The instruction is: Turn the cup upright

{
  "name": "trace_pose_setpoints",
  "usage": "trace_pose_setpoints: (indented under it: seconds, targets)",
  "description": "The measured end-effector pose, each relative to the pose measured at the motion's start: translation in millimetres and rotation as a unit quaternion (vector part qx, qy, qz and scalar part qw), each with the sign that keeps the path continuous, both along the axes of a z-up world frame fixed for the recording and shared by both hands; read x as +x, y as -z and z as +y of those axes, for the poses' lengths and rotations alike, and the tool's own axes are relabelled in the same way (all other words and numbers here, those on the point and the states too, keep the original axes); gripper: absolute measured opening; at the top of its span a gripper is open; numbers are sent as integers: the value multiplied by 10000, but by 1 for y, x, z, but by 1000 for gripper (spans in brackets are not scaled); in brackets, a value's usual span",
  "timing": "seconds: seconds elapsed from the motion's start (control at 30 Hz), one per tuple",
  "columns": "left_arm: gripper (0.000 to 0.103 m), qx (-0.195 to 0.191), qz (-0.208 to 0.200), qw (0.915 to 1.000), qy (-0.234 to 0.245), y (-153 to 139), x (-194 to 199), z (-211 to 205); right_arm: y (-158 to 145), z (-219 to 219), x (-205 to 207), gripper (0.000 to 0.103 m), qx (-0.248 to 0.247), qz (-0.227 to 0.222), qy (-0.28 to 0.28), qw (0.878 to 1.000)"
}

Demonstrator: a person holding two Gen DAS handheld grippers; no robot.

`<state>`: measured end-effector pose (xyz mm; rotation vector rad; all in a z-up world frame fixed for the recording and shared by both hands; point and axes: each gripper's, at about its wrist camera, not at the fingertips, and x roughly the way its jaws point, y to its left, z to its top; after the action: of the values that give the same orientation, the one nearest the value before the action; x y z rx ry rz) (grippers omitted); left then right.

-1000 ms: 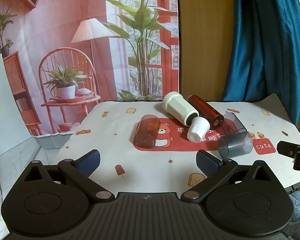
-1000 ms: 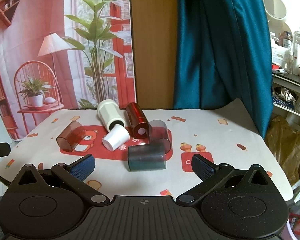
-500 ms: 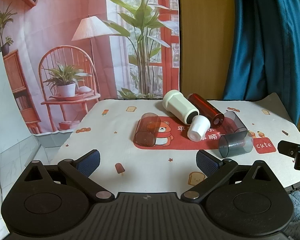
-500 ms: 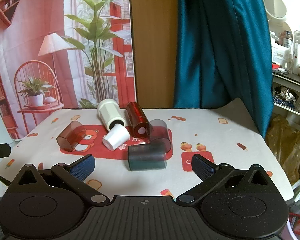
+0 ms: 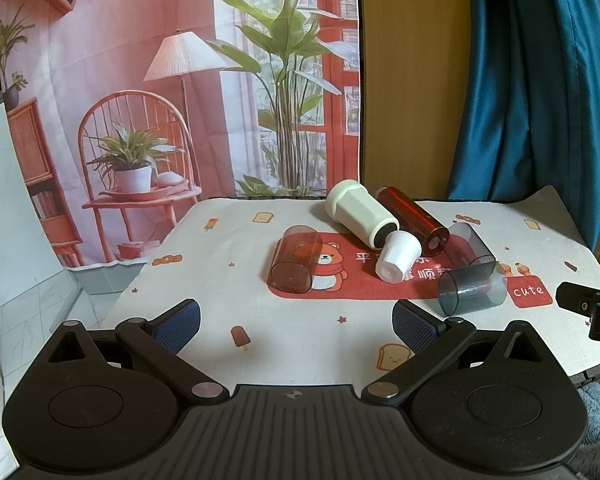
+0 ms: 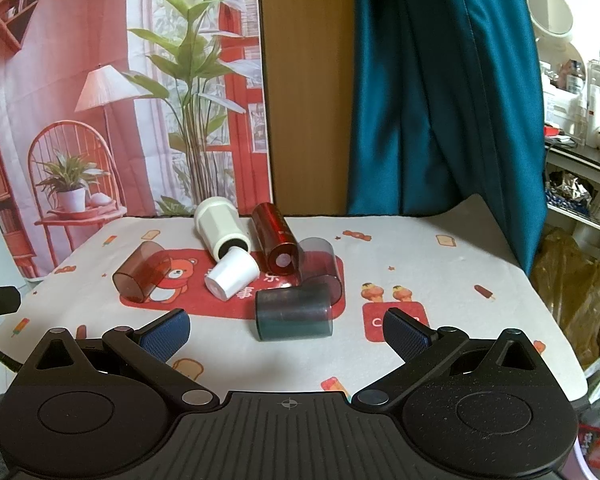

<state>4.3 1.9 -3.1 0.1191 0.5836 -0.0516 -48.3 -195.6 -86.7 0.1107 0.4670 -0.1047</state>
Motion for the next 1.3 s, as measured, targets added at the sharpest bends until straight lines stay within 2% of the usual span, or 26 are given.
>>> trace_pose_setpoints:
  seconds: [0.93, 1.3]
  targets:
    - [103, -29, 53, 10000, -42, 2, 2, 4, 5, 1, -2, 103, 20, 37, -9, 10000]
    - [103, -103, 305, 9995, -52, 11, 6, 4, 12, 4, 2, 103, 72, 71, -160, 9998]
